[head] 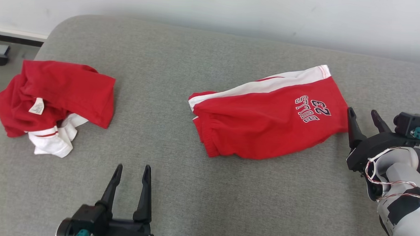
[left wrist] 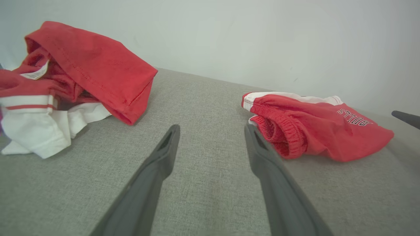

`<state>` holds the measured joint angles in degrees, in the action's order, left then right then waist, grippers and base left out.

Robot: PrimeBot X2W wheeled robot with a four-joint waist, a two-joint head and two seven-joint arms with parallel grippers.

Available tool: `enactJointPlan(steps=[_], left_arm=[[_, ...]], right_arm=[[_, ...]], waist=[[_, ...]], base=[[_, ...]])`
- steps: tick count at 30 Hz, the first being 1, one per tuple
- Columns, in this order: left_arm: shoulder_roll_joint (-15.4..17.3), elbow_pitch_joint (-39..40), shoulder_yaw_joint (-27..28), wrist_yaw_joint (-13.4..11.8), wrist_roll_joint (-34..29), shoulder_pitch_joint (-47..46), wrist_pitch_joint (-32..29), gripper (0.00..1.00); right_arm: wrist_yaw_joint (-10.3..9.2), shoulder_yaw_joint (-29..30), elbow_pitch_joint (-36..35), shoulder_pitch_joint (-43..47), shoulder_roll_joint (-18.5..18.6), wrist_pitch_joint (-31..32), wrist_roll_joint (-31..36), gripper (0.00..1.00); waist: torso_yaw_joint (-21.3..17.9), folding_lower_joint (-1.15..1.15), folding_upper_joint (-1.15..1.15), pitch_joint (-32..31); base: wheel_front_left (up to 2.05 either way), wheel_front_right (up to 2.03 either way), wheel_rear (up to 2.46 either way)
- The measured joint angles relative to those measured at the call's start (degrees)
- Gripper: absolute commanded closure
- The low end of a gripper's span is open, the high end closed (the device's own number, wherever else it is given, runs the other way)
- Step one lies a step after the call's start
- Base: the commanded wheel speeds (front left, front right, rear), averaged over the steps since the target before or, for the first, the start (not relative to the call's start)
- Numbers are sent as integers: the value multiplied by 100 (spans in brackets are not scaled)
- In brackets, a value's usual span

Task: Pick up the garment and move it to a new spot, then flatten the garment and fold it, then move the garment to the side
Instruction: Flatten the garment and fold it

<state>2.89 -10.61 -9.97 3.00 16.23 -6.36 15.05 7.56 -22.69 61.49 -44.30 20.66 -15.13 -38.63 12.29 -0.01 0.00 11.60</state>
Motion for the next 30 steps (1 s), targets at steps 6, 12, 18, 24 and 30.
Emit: enactJointPlan(steps=[6, 12, 18, 24, 30], left_arm=[[2, 67, 0, -48, 41, 140, 0, 0], [1, 129, -46, -58, 75, 100, 0, 0], [1, 178, -63, -109, 91, 36, 0, 0], [-1, 91, -42, -111, 125, 55, 0, 0], [-2, -8, 98, -60, 42, 279, 0, 0]], right_arm=[[0, 88, 588, -157, -83, 1, 96, 0], [-1, 168, 1068, -359, -146, 108, 175, 0], [0, 193, 1167, -407, -187, 407, 240, 100], [0, 249, 1183, -340, -258, 225, 233, 100], [0, 236, 756, 191, -296, 45, 19, 100]], waist=[[172, 1, 0, 72], [349, 1, 0, 173], [411, 1, 0, 244], [330, 2, 0, 134], [215, 2, 0, -177]], base=[[0, 0, 0], [0, 0, 0], [0, 0, 0], [0, 0, 0], [0, 0, 0]])
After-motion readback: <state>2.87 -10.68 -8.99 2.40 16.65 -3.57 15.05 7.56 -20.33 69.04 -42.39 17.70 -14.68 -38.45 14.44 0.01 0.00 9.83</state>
